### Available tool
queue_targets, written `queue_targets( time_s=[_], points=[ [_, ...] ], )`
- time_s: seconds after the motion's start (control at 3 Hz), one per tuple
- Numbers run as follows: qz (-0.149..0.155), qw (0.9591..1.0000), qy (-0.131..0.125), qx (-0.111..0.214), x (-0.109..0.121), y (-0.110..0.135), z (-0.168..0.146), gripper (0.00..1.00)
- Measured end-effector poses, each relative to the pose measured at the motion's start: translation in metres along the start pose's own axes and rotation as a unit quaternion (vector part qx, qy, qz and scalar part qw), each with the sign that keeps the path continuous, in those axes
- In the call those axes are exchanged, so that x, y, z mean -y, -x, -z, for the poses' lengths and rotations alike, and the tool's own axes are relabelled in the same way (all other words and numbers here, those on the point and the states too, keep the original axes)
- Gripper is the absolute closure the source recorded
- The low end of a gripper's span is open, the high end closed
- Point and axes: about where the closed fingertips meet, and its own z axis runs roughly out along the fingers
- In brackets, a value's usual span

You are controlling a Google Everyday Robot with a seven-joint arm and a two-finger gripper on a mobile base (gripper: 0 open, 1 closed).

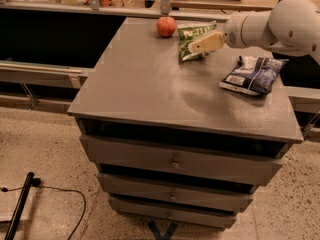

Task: Move green jalapeno chip bag near apple

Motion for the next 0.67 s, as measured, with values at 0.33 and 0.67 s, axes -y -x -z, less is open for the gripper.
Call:
queue_targets(
  time_s=[0.33,0.67],
  points=[
    [-0.013,0.9998,-0.011,0.013,0.001,-0.01,0.042,0.0],
    [-0.041,0.9988,-0.022,0.015,0.004,-0.031,0.097,0.0]
  ],
)
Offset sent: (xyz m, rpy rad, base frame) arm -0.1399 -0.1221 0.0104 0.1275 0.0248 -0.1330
